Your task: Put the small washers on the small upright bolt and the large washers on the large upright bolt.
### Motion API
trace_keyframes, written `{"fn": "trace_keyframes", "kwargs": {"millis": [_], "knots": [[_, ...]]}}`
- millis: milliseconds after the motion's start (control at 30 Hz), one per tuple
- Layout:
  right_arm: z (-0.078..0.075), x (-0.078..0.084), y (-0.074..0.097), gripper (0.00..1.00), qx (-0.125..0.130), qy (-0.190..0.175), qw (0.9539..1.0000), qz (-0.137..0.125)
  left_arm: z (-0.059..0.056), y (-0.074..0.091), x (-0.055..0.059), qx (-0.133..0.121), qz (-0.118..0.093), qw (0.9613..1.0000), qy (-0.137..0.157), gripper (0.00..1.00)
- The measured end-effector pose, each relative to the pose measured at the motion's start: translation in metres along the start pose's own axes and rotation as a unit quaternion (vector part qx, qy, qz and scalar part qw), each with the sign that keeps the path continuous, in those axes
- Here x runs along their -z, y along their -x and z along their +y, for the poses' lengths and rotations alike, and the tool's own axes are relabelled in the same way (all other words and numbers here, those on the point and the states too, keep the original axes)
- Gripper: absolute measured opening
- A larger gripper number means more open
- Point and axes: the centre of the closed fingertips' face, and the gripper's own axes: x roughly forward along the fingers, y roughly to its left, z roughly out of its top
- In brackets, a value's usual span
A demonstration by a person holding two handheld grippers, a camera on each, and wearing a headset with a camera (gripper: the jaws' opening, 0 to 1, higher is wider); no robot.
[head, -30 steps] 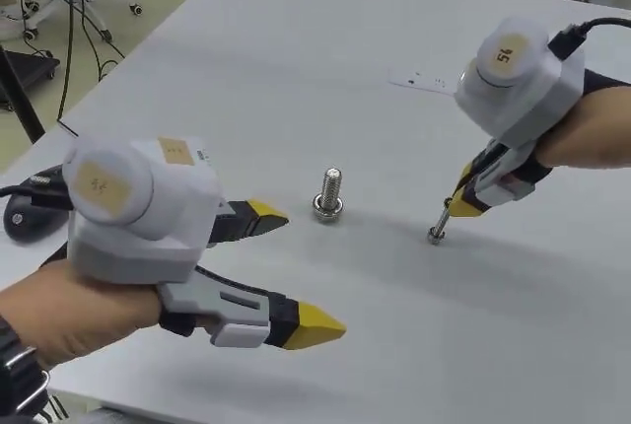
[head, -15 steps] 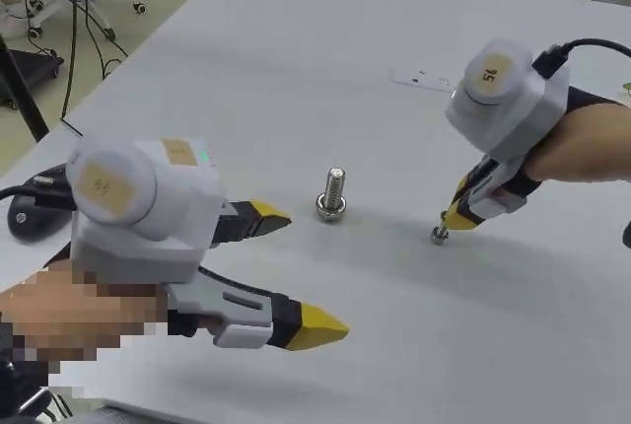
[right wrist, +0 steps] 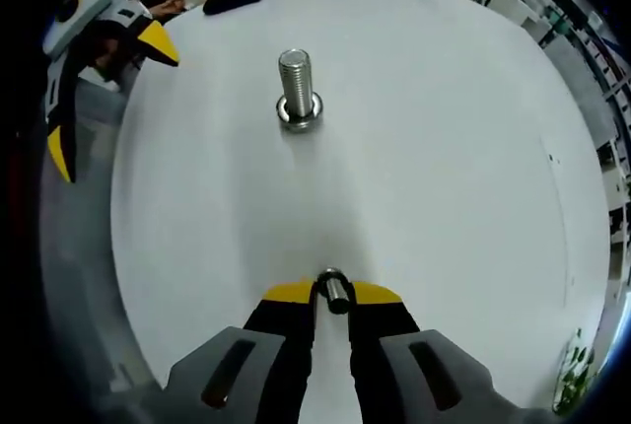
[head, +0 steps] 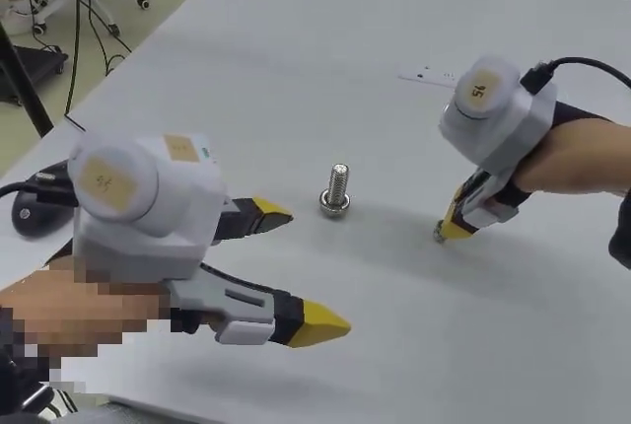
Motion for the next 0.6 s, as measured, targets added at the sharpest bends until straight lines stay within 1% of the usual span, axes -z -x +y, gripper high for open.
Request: {"fn": "trace_keyframes", "kwargs": {"millis": [300,600], "knots": [[0.008,-0.002,0.0,0.14,-0.002,0.0,1.0,-0.004,-0.002,0.001,0.001,0.0,0.001,1.0,0.0,0.75],[0.011,-0.004,0.0,0.15,-0.001,-0.002,0.9999,-0.011,-0.002,0.002,0.001,0.001,0.002,1.0,0.0,0.75]]}}
